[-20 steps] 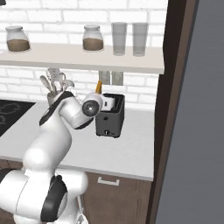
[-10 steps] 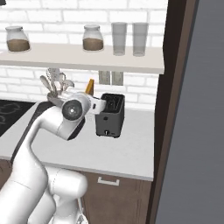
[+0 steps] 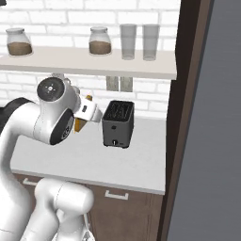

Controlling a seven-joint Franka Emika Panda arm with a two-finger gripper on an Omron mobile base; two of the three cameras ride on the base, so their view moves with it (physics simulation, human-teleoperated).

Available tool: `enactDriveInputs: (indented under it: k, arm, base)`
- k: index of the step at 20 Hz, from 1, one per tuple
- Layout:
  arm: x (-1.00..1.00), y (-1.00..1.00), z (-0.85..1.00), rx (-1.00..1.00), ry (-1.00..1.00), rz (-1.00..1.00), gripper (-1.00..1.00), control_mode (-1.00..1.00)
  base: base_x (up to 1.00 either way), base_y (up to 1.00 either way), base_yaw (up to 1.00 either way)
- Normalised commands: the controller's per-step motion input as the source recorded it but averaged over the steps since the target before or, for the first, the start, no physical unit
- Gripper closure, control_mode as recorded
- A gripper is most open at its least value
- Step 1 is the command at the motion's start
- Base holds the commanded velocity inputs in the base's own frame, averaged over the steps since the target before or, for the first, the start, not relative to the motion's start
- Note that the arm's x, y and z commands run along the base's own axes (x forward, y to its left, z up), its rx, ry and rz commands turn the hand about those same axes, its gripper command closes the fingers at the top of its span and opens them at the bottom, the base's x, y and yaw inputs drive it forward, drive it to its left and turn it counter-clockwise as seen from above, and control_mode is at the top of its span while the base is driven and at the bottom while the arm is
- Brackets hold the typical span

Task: Start the toaster. Once the lever pops up, take the bread to the plate on the dining counter.

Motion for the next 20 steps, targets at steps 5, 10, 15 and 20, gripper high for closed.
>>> enactDriveInputs:
  k: [5,10,15,20]
  arm:
    - [-1.00,-0.07,-0.15,0.00,0.01,0.00,1.00,-1.00]
    - [-0.35,0.00,-0.04,-0.04,0.02,0.00,1.00,-1.00]
    - [0.00,0.00,0.00,0.00,0.00,0.00,1.00,-1.00]
    - [0.00,0.00,0.00,0.00,0.00,0.00,1.00,-1.00]
  base:
    - [0.00,0.00,0.00]
    - [0.00,0.00,0.00]
    - [0.00,0.00,0.00]
    - [0.00,0.00,0.00]
